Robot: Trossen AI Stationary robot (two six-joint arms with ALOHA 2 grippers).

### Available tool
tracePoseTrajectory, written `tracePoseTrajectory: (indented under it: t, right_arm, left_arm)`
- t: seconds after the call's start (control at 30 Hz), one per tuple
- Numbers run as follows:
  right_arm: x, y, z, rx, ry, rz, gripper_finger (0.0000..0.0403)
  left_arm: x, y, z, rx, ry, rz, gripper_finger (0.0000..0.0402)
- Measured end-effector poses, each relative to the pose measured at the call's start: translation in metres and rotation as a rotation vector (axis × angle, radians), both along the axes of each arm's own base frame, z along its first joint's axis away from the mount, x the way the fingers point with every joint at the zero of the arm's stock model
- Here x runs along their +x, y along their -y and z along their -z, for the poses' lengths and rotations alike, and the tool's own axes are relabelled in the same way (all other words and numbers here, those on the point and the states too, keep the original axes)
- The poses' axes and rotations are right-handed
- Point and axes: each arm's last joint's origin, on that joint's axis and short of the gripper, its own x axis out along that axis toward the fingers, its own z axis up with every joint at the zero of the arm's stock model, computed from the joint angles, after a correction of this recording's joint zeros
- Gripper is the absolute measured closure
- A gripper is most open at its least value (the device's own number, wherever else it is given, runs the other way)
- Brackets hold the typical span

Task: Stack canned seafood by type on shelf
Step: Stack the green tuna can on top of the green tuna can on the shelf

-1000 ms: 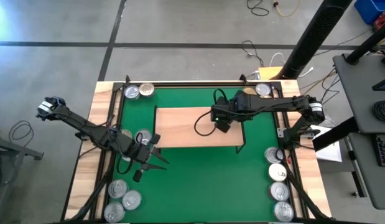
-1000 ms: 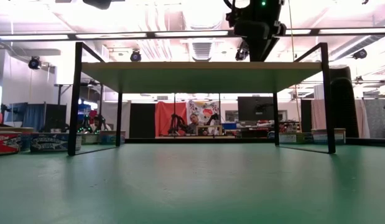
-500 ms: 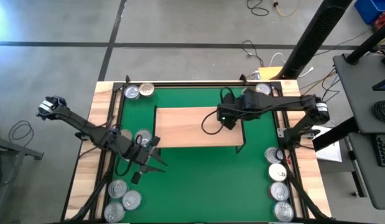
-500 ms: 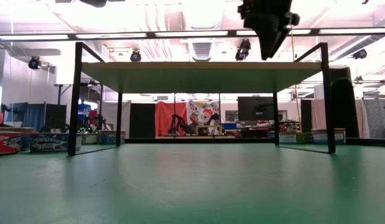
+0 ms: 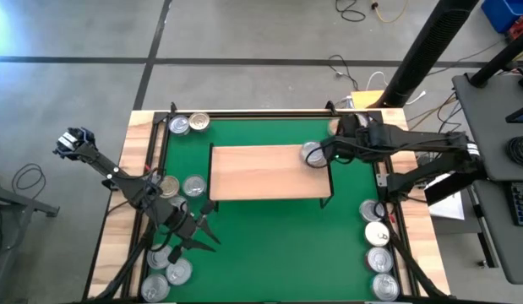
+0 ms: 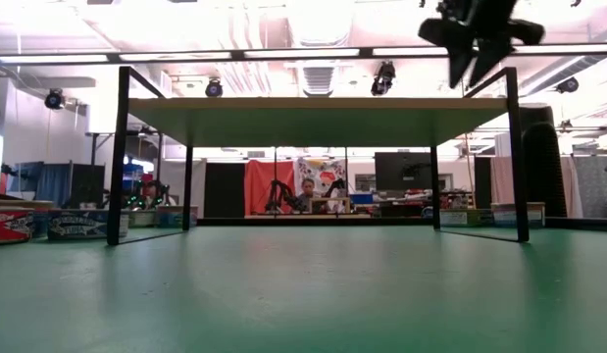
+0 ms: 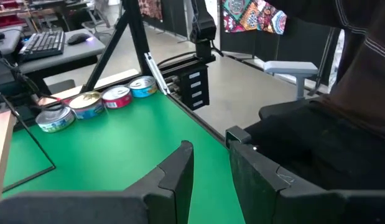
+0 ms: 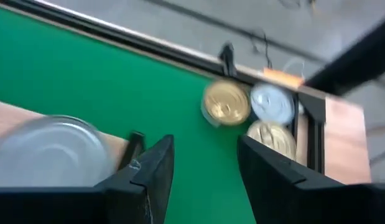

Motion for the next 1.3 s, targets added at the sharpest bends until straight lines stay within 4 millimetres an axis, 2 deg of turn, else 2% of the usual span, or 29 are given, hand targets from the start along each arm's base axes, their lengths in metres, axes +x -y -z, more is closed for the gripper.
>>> tracePoseTrajectory:
  t: [0.13, 0.3, 0.47, 0.7, 0.87, 1.07, 1.13, 1.3]
  right_arm:
    - [-0.011, -0.001, 0.005, 0.097, -0.011, -0.042, 0.0249]
    - [-0.021, -0.021, 0.001, 0.155, -0.016, -0.178, 0.0265]
    - [-0.029, -0.05, 0.0, 0.194, -0.02, -0.269, 0.0281]
    - [-0.031, -0.106, 0.012, 0.432, -0.097, -0.44, 0.0308]
    - [-0.033, -0.148, 0.028, 0.539, -0.224, -0.528, 0.0333]
    - [-0.034, -0.194, 0.058, 0.497, -0.392, -0.58, 0.0362]
    - [-0.034, -0.203, 0.07, 0.456, -0.445, -0.511, 0.0369]
    - [-0.035, -0.206, 0.103, 0.352, -0.548, -0.278, 0.0383]
  left_arm:
    - [0.0, 0.0, -0.004, -0.008, -0.028, -0.006, 0.0311]
    - [0.0, 0.0, -0.005, 0.004, -0.072, -0.011, 0.0311]
    - [0.0, -0.001, -0.002, 0.009, -0.078, -0.046, 0.0311]
    - [0.0, -0.002, 0.001, 0.016, -0.082, -0.073, 0.0311]
    - [0.001, -0.001, -0.001, 0.015, -0.054, -0.069, 0.0311]
    - [0.001, -0.001, -0.002, 0.018, -0.043, -0.066, 0.0311]
    - [0.001, -0.001, -0.002, 0.015, -0.038, -0.066, 0.0311]
    - [0.002, -0.001, -0.006, 0.003, -0.021, -0.066, 0.0311]
